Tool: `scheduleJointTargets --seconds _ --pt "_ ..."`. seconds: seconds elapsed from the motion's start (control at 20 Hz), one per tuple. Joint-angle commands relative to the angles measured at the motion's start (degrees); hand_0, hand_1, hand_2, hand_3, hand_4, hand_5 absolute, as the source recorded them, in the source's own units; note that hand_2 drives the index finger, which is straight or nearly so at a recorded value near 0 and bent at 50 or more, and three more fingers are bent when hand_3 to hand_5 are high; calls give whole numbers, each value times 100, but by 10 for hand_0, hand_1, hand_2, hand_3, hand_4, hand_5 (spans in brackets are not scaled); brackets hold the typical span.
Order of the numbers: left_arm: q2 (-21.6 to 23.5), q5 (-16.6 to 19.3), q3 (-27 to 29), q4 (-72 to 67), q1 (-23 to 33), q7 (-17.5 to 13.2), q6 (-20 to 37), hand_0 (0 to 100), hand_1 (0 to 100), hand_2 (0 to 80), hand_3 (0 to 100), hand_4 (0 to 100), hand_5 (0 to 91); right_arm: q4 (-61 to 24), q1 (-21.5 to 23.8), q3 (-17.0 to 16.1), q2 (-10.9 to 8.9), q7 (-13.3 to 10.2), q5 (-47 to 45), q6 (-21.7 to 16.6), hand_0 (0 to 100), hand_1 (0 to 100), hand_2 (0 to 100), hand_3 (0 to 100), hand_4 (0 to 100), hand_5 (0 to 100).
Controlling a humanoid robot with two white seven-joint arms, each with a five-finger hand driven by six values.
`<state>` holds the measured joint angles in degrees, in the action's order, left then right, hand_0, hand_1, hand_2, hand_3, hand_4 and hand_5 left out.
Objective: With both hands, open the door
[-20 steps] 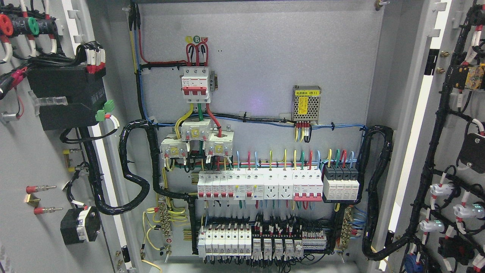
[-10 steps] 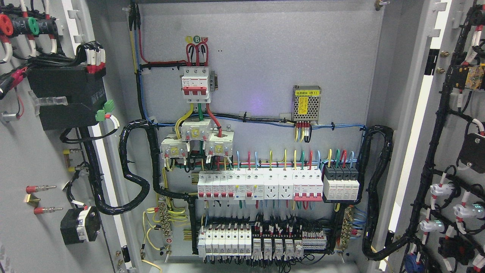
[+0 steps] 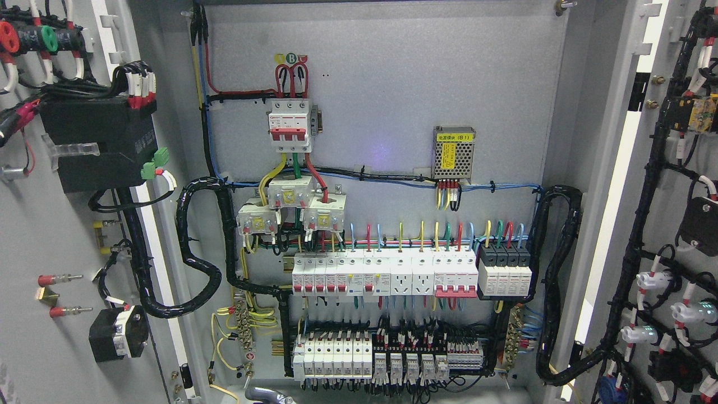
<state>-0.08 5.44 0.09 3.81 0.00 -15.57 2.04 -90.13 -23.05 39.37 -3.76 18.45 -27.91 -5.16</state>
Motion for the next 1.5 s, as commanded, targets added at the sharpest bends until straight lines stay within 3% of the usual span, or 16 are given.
scheduleJointTargets --seconds 0.0,0.2,0.55,0.75,0.9,1.15,1.45 --pt "-124 325 219 339 175 2 -1 0 0 0 0 42 0 -654 414 -562 -406 0 49 -213 0 0 0 0 0 0" --pt "-133 343 219 392 202 2 -1 0 0 0 0 42 0 -742 731 -825 -529 -8 49 -345 0 0 0 0 0 0" --pt "-177 527 219 1218 632 -7 -1 0 0 0 0 42 0 -1094 1363 -895 -994 -8 172 -573 0 0 0 0 0 0" --pt "-177 537 228 1639 825 -25 -1 0 0 0 0 42 0 -1130 1786 -1317 -1065 -8 251 -802 0 0 0 0 0 0" --pt "-203 528 246 2008 878 -33 -10 0 0 0 0 42 0 -1401 1988 -1440 -1276 -8 260 -855 0 0 0 0 0 0" --pt "-203 510 88 2694 1124 -60 -19 0 0 0 0 42 0 -1674 2479 -1906 -1355 -8 260 -1075 0 0 0 0 0 0" --pt "-160 405 -475 3397 1274 -279 -10 0 0 0 0 42 0 -2078 2902 -2073 -1504 -8 269 -1523 0 0 0 0 0 0"
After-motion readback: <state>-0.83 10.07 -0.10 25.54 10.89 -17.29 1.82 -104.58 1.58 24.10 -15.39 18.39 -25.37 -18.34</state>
